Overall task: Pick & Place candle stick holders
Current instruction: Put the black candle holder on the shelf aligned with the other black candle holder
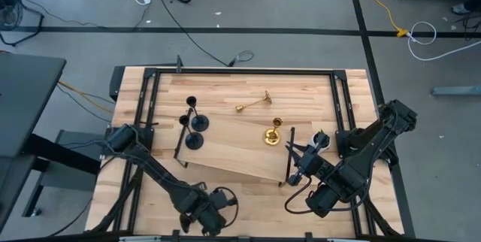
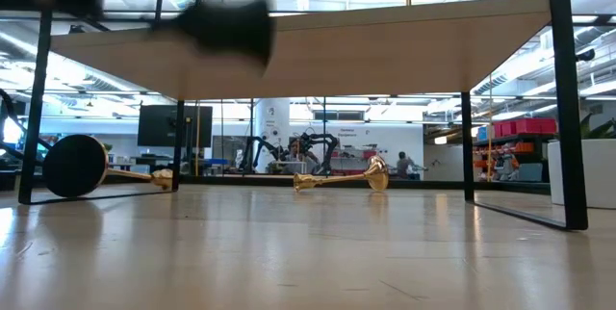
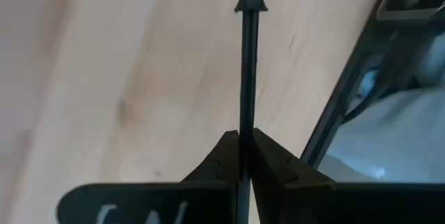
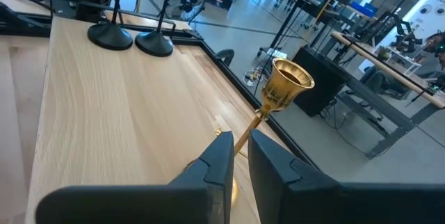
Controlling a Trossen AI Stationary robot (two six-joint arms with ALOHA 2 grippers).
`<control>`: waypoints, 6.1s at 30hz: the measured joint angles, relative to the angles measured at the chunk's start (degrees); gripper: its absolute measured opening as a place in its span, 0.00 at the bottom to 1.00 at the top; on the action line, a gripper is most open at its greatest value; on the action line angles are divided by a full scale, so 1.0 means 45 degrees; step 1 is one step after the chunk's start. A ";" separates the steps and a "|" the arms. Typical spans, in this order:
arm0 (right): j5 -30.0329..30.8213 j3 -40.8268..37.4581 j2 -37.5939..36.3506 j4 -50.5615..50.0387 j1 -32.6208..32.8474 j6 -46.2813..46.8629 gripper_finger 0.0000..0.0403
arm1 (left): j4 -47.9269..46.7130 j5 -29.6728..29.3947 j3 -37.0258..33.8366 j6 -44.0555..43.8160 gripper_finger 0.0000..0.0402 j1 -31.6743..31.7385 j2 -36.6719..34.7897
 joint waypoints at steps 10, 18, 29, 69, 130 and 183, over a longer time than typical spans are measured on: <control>-0.0010 0.0000 0.0000 0.0000 0.0000 -0.0001 0.12 | -0.5123 -0.5494 0.4025 -0.0262 0.03 -0.1280 -0.0019; -0.0005 0.0000 0.0000 -0.0034 -0.0004 -0.0001 0.12 | -0.8666 -0.9959 0.5231 -0.3349 0.03 -0.2754 -0.0095; -0.0014 0.0000 0.0000 -0.0097 -0.0005 -0.0001 0.12 | -0.8638 -1.4409 0.5168 -0.3586 0.03 -0.4177 -0.0812; 0.0232 -0.0515 0.0000 -0.0136 -0.0005 -0.0050 0.12 | -0.6504 -1.9332 -0.5292 -0.7805 0.03 -0.4474 -0.6518; 0.0331 -0.0515 -0.0010 -0.0150 -0.0044 -0.0006 0.12 | -0.5117 -1.8631 -0.7213 -0.8400 0.05 -0.3512 -0.6533; 0.0335 -0.0515 -0.0010 -0.0131 -0.0175 0.0002 0.12 | -0.5510 -1.7325 -0.6990 -0.8011 0.18 -0.3394 -0.6936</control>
